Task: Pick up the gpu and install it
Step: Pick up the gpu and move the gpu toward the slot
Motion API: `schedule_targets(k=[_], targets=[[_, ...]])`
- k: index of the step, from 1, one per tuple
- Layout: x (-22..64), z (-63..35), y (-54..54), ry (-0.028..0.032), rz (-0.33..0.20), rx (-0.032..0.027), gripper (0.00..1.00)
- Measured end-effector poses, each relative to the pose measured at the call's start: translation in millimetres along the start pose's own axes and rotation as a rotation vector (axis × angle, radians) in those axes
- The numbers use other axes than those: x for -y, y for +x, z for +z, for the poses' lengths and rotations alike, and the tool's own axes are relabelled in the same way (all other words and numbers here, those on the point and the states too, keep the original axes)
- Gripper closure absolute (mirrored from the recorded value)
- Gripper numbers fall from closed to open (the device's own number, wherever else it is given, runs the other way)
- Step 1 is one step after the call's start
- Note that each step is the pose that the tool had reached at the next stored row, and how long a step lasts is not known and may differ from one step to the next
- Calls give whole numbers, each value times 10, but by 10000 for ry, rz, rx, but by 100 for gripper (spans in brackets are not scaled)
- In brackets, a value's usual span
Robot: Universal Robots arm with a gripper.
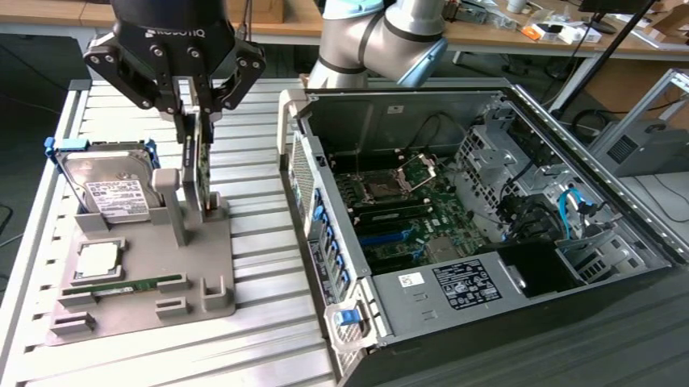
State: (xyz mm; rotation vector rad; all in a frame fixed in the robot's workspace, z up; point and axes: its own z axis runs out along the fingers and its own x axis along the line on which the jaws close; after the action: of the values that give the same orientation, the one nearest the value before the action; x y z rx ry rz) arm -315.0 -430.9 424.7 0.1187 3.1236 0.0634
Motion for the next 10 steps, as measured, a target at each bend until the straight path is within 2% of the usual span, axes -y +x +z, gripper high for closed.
schedule_targets(k=[10], targets=[[-1, -34, -1, 0, 0, 0, 73]])
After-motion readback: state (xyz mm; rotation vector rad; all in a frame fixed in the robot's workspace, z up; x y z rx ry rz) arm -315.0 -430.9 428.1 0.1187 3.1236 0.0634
